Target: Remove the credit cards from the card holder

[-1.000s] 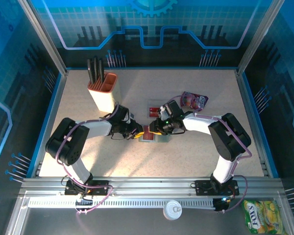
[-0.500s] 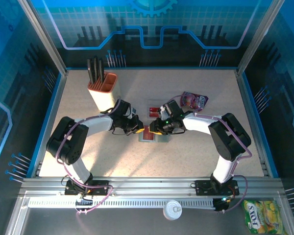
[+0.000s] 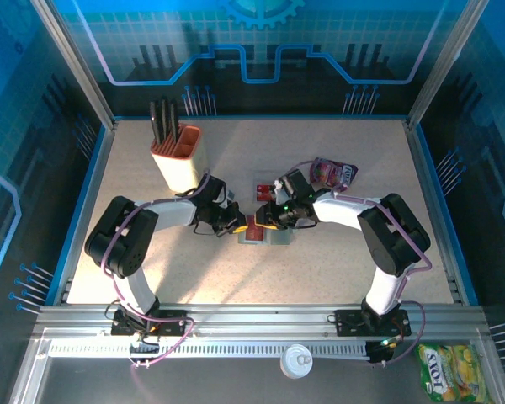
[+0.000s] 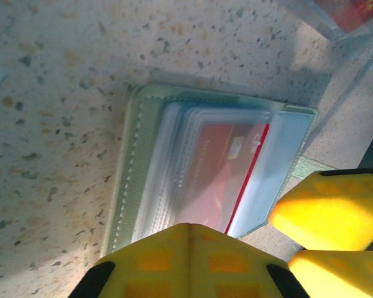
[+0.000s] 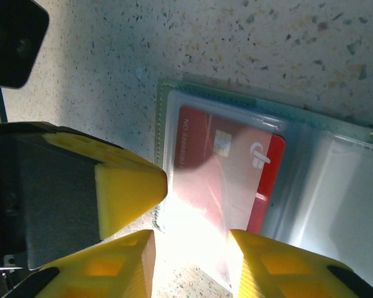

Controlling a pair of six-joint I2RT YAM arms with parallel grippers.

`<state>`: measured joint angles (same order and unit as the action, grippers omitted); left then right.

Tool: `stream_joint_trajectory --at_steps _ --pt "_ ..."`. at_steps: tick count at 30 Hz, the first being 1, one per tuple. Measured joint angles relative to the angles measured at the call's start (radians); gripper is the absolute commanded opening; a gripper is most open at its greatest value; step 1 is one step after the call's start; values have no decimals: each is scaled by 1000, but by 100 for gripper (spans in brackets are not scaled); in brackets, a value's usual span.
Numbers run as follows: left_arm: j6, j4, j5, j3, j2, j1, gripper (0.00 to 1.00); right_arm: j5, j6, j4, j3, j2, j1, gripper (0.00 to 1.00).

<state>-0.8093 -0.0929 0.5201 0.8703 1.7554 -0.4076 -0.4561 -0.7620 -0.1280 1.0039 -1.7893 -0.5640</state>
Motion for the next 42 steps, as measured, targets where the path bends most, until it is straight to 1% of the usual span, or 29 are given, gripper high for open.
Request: stream_joint_trajectory --at_steps 20,32,42 --pt "1 -8 -10 -3 8 0 2 -3 3 1 6 -50 0 36" --pt "1 -8 -10 -3 9 0 2 -24 0 20 6 -68 0 30" --pt "4 -9 -10 -3 9 0 2 -19 7 11 6 -72 0 33"
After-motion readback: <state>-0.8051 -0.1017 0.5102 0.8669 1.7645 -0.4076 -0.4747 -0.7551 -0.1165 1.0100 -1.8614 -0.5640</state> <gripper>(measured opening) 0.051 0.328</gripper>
